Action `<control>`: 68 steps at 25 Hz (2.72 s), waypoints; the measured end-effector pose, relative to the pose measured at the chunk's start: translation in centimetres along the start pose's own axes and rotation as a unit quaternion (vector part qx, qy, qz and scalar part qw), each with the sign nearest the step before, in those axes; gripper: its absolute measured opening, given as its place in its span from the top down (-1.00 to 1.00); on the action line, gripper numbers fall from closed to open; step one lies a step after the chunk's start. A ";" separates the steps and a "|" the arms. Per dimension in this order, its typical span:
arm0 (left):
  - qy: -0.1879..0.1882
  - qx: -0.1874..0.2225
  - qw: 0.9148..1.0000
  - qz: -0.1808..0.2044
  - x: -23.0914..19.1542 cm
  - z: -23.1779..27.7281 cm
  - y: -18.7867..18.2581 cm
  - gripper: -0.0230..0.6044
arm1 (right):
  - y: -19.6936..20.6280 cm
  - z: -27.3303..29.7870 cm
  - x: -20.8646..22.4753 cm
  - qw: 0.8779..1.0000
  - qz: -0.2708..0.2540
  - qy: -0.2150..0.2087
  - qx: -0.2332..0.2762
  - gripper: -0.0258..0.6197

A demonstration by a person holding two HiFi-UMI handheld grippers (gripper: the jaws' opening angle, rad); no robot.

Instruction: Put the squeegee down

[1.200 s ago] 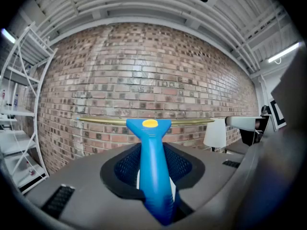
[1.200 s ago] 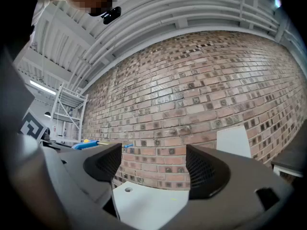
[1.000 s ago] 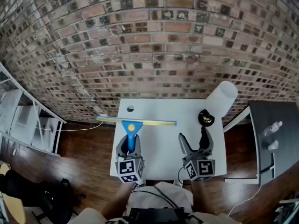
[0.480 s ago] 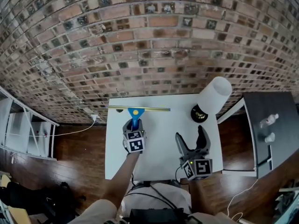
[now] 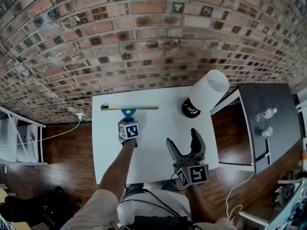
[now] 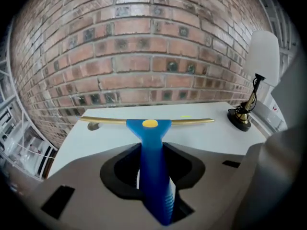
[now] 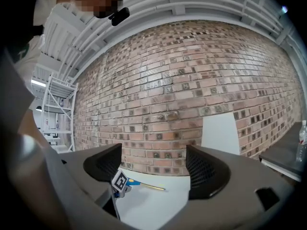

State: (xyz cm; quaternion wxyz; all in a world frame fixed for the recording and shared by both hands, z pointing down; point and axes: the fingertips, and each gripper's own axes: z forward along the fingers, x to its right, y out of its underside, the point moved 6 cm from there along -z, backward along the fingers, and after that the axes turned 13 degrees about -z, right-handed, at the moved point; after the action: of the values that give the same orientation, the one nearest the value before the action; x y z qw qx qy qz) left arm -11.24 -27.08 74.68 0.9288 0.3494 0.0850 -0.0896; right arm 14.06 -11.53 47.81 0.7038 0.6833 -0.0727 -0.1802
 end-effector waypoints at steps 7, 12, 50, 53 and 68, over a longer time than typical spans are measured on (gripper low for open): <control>-0.033 -0.068 0.997 -0.030 -0.6 1.5 2.9 0.55 | 0.4 -0.5 0.0 1.000 0.003 -0.005 -0.012 -0.47; -0.024 -0.078 0.996 -0.020 -0.9 2.8 3.7 0.53 | 0.2 -1.1 0.6 1.000 0.006 0.003 -0.011 -0.47; 0.077 0.397 0.911 0.079 -2.3 -38.1 -3.9 -0.18 | -5.0 -1.6 -3.7 0.995 -0.068 -0.017 0.067 -0.43; 0.088 0.410 0.905 0.068 -1.3 -39.0 -4.6 -0.18 | -5.3 -1.6 -3.8 0.994 -0.072 -0.017 0.075 -0.43; 0.095 0.406 0.906 0.077 -1.0 -38.1 -5.1 -0.18 | -5.0 -1.6 -3.1 0.997 -0.056 0.003 0.062 -0.43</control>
State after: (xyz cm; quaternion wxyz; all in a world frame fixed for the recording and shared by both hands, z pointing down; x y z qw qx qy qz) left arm -16.98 -5.46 43.43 0.6979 0.7088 0.1020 -0.0110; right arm 10.97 -8.93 43.18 0.6494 0.7290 -0.0431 -0.2123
